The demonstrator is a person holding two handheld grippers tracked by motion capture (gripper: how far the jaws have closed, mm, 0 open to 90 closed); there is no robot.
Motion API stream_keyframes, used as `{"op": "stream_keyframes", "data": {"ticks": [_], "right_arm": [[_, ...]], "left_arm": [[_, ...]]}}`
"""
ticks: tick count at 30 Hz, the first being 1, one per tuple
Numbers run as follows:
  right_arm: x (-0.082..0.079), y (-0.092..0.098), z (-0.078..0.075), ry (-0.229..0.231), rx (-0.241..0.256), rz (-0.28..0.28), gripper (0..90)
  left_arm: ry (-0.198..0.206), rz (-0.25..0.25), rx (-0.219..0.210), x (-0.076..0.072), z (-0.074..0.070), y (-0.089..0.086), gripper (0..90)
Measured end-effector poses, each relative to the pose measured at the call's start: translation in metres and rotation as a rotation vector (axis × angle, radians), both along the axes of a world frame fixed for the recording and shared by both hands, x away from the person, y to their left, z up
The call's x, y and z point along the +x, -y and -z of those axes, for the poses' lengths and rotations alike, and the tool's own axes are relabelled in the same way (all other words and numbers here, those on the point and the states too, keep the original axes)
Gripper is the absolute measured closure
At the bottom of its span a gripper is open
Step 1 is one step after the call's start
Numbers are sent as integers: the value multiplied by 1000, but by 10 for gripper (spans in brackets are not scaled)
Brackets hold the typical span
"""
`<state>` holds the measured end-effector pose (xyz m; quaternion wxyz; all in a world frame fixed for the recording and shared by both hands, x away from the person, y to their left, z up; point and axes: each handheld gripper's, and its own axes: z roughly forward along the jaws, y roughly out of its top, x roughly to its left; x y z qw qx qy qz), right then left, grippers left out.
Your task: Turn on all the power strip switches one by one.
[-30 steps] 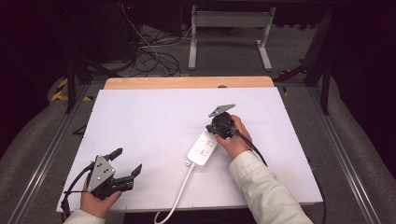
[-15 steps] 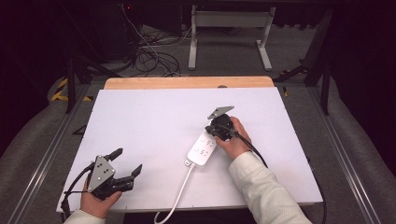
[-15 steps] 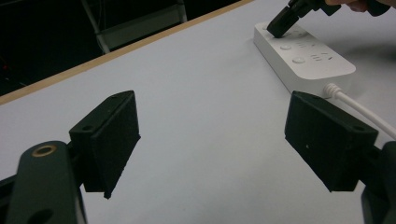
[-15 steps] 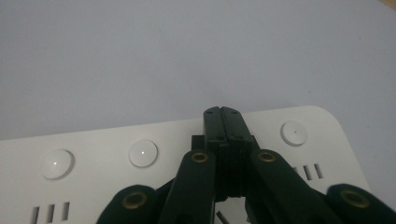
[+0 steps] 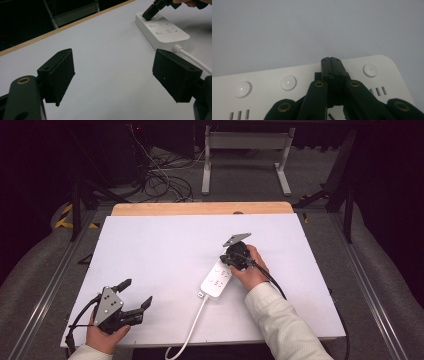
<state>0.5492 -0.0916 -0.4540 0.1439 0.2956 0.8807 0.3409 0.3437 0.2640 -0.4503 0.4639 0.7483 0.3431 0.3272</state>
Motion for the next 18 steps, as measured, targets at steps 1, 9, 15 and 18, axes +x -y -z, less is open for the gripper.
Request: {"op": "stream_keyframes", "data": {"ticks": [1, 9, 15, 18], "right_arm": [[0, 0, 0, -1, 1, 3, 900], [3, 3, -4, -16, 28, -14, 900], [-5, 5, -26, 59, 127, -37, 900], [-6, 6, -30, 65, 122, -38, 900]], "left_arm": [[2, 0, 1, 0, 0, 0, 182], [2, -2, -7, 0, 0, 0, 181], [-6, -1, -6, 1, 0, 0, 181], [2, -2, -7, 0, 0, 0, 181]]}}
